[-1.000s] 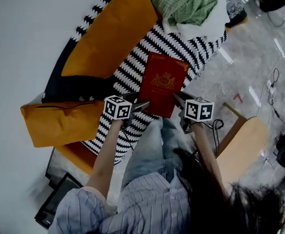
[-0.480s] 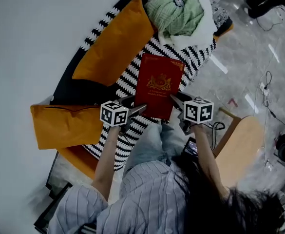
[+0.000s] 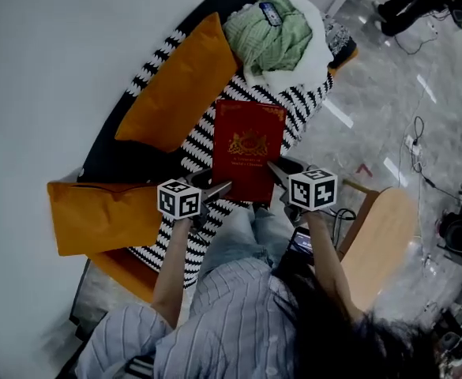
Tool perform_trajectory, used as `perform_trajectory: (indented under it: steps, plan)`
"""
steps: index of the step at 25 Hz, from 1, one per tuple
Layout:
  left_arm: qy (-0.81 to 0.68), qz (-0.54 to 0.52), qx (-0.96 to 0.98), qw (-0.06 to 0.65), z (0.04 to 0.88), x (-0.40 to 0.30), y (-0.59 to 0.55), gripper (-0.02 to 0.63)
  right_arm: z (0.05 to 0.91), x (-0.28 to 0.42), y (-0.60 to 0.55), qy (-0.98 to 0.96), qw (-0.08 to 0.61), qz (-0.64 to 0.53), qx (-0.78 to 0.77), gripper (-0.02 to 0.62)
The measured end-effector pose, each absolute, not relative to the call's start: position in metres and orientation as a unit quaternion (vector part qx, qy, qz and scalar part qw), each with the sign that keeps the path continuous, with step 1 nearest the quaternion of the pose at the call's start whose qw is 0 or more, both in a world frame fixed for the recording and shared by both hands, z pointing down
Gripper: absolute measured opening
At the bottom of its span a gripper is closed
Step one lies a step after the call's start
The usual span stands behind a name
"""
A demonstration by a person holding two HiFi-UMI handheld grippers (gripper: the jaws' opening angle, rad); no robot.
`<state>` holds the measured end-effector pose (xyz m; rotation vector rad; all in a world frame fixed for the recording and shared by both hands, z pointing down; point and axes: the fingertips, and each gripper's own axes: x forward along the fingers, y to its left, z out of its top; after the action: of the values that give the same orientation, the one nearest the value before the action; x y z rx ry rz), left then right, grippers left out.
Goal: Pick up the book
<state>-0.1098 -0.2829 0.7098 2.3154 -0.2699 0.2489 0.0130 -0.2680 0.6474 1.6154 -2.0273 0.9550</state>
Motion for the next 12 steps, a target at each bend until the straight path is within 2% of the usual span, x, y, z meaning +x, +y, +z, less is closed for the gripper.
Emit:
perform_trajectory:
  steps: [12]
  plan:
    - [-0.086,0.092,0.918,0.376,0.696,-0.094,-0.274,0.308,0.635,0.03,-0.25,-0.71,0.161,0.334,0.599,0.124]
